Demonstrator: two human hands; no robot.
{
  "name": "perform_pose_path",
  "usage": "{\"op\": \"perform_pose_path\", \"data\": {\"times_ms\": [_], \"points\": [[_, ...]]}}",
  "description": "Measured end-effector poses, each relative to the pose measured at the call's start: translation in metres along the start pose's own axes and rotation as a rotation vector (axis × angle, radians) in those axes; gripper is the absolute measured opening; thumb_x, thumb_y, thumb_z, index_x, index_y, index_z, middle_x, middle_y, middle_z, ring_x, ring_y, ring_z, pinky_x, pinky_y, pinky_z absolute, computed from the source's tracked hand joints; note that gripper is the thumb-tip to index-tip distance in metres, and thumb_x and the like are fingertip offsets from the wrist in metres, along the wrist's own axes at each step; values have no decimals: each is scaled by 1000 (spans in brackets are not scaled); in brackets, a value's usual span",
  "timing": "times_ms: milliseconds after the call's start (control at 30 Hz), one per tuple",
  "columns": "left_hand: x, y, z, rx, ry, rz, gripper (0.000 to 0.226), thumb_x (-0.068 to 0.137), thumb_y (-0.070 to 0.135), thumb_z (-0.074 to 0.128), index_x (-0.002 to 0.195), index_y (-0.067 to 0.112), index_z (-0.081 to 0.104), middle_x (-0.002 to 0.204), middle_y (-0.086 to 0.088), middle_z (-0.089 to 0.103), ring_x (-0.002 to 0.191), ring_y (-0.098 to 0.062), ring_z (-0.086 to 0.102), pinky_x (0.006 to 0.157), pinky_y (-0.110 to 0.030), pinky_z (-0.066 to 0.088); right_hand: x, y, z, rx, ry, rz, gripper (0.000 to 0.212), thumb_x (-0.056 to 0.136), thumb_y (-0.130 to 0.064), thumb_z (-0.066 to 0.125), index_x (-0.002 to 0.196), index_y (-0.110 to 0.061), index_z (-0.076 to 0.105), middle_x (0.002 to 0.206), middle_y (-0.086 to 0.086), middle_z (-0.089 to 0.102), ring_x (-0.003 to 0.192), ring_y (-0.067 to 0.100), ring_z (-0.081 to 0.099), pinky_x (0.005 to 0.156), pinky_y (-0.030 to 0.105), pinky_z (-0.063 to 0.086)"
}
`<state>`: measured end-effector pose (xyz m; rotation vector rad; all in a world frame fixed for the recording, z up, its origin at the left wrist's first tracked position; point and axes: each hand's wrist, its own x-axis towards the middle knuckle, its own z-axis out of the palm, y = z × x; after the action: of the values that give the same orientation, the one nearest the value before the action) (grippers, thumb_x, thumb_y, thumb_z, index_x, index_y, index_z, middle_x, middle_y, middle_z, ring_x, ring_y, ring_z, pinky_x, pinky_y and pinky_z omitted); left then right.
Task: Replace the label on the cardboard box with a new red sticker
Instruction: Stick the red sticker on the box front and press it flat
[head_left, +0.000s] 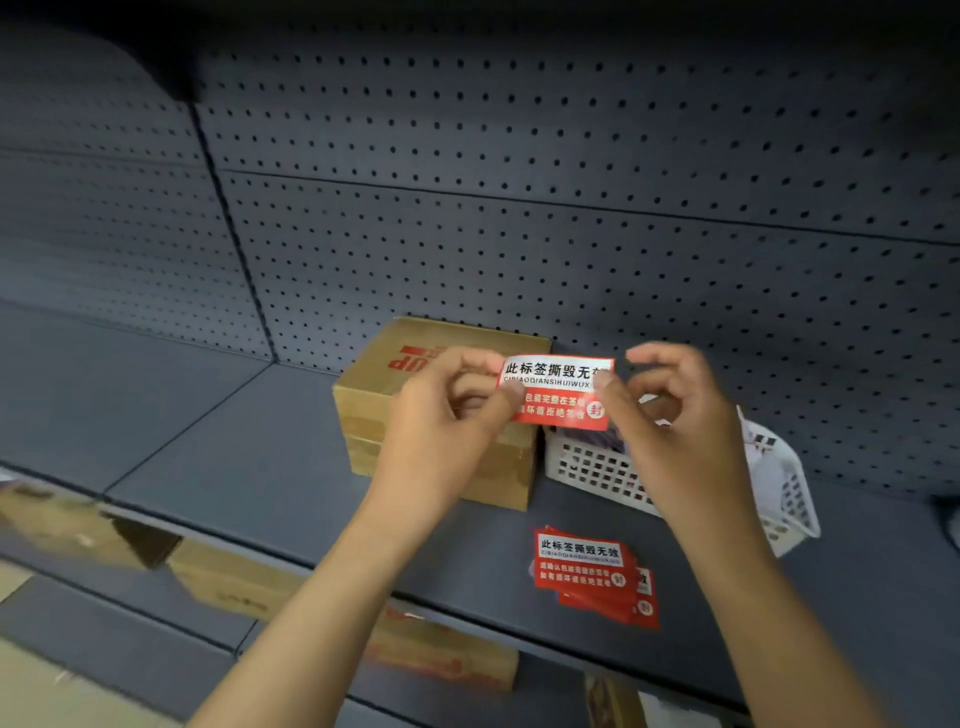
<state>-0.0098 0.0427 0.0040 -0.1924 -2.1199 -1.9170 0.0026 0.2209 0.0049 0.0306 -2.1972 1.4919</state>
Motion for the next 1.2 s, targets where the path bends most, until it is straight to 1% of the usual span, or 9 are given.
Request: {"op": "perform_pose_path", "data": {"times_ms": [167,367,500,600,700,800,933,1067,1200], "points": [[-5,-3,-44,-19,57,-29,12,87,12,73,98,14,69,68,3,76,72,-7,74,70,-13,51,-6,-3,32,-4,-99,33,13,85,-40,73,82,-27,70,79,-9,71,73,-5,63,64,12,48],[-8,-12,-85,74,95,-91,16,85,25,75,101,22,73,76,-1,80,83,-9,76,83,-23,55,-16,-9,68,36,-190,71,14,85,-41,74,83,-28,74,81,-6,74,77,8,69,69,22,55],[-10,-22,-104,239,125,-123,11,85,39,72,88,28,73,67,14,77,70,13,68,65,-6,45,-27,-11,87,55,-225,64,10,86,-35,74,79,-29,72,78,-16,73,70,-3,66,65,12,52],[-12,-33,-110,323,140,-73,7,84,36,74,78,35,71,68,20,76,66,13,66,60,-3,42,-35,-4,100,-2,-204,29,10,86,-32,74,79,-25,72,72,-15,71,68,-9,63,62,5,47],[-9,-52,-112,446,144,25,12,81,40,75,75,46,66,89,23,68,85,2,64,75,-11,46,-43,8,107,-30,-167,21,11,88,-28,74,82,-19,73,73,-12,69,70,-12,62,62,4,46],[-4,-74,-112,548,171,61,9,80,43,76,83,35,74,103,13,54,104,-13,50,87,-21,41,-48,20,112,-81,-154,31,14,88,-32,73,84,-18,73,75,-13,71,75,-11,66,62,6,48],[-3,-93,-109,676,189,101,20,81,51,71,86,33,75,126,2,49,122,-21,35,102,-30,33,-51,31,120,-94,-113,79,12,88,-36,73,83,-25,72,73,-11,74,68,4,72,60,23,58],[0,-108,-107,695,214,176,20,82,50,71,83,30,73,148,-6,41,142,-26,29,105,-35,20,-53,41,128,-80,-72,123,13,87,-34,74,87,-22,74,75,-8,76,59,7,73,56,29,61],[4,-119,-104,647,205,138,18,83,51,70,84,33,71,154,-4,35,145,-28,28,111,-36,17,-52,49,135,-134,-12,81,14,85,-35,76,83,-21,76,72,-16,74,67,3,72,62,28,60]]}}
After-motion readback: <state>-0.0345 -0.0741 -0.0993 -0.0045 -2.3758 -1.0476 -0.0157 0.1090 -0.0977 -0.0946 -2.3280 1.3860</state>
